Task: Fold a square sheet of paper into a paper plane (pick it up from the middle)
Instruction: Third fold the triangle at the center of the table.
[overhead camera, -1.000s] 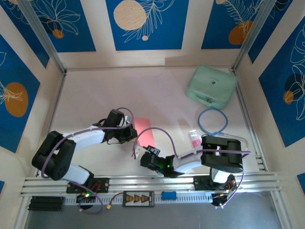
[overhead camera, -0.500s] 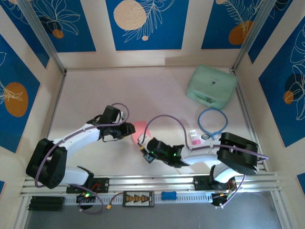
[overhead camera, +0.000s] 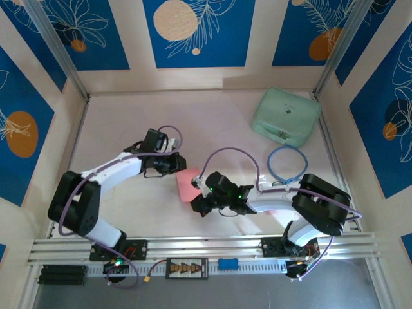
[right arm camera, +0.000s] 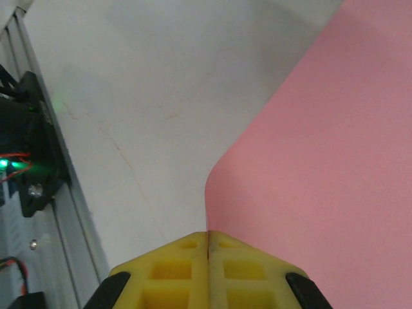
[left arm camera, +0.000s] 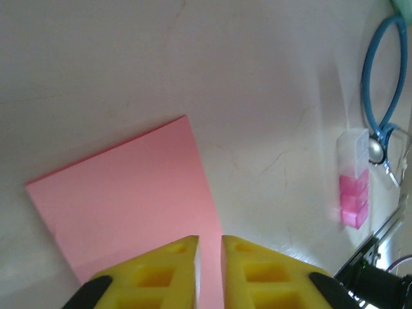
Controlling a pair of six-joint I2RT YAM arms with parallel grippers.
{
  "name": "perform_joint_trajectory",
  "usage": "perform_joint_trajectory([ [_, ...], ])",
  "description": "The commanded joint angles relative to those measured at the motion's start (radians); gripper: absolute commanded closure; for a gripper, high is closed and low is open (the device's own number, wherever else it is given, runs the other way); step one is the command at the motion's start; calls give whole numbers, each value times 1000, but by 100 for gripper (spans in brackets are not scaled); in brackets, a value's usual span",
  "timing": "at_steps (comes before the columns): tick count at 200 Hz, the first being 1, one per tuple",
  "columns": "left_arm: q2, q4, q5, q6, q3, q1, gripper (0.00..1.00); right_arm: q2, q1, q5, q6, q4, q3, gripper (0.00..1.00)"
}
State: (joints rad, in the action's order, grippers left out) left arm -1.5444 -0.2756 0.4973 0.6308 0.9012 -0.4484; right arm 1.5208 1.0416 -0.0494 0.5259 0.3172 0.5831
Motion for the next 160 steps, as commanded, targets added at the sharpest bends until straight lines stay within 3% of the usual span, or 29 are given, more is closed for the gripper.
perform_joint_trajectory([
  [1,-71,34,88,-30,32,6,86,20,-5,-63,74,59,27,100],
  [89,-290,5,63,-113,70,-29,94,77,-10,-75,95,98,50,100],
  [160,-284,27,29,-135,27,-34,96,85,-47,-57,31,18,86,100],
])
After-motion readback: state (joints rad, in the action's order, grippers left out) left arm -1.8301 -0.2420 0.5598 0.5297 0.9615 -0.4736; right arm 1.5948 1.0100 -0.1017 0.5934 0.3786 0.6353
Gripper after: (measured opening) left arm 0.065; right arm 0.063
